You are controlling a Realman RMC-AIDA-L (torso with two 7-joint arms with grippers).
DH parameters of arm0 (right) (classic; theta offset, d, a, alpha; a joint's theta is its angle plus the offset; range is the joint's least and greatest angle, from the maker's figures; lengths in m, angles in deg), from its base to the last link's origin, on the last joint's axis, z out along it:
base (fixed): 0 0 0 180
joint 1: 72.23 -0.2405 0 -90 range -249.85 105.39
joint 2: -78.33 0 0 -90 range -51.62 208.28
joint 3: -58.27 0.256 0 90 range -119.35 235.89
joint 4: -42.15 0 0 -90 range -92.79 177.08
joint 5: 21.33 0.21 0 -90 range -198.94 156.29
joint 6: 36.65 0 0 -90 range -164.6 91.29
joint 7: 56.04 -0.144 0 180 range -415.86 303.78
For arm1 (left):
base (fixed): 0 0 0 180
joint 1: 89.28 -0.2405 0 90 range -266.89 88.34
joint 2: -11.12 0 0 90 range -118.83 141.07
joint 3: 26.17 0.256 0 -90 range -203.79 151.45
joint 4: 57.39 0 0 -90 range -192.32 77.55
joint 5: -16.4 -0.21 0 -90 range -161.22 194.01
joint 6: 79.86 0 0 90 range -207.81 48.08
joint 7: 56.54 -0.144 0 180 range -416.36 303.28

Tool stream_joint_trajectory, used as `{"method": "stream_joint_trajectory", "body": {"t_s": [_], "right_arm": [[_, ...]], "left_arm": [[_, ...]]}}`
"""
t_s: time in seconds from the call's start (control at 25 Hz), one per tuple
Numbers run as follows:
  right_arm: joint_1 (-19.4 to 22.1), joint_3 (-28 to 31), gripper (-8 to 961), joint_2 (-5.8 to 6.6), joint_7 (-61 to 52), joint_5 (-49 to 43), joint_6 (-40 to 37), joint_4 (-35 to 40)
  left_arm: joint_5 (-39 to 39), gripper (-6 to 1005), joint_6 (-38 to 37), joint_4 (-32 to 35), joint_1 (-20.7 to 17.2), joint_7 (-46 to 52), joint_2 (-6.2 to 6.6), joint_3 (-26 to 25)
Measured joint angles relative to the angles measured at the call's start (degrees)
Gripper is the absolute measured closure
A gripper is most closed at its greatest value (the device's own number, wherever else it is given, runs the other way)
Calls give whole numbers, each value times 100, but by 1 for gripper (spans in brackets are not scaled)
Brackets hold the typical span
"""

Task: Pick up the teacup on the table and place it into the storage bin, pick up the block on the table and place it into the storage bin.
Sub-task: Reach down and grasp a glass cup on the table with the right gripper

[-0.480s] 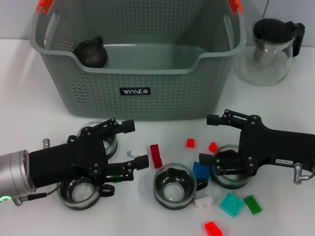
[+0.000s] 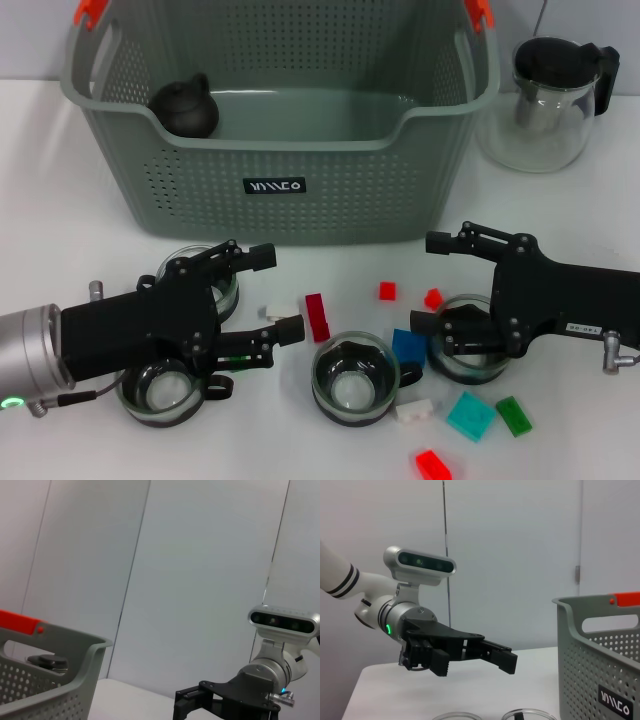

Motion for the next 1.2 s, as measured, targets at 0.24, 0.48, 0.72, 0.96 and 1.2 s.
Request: {"method": "stream_joint_trajectory", "body": {"t_s": [0.24, 0.48, 0.72, 0.96, 1.2], "right_arm": [[-5, -6, 12, 5, 0, -4, -15, 0], [27, -8, 12, 45, 0, -4, -29, 1], [47, -37, 12, 169, -198, -137, -92, 8], [39, -45, 12, 218, -550, -701, -378, 452], [-61, -136, 12, 170, -1503, -1254, -753, 1631]], "left_arm": [[-2, 67, -23, 0, 4, 17, 11, 1], [-10, 68, -45, 0, 3, 20, 13, 1], [-65, 68, -111, 27, -10, 1, 18, 46], [-80, 69, -109, 36, -20, -2, 5, 148], [-37, 69, -101, 20, -1, -4, -3, 124]]}}
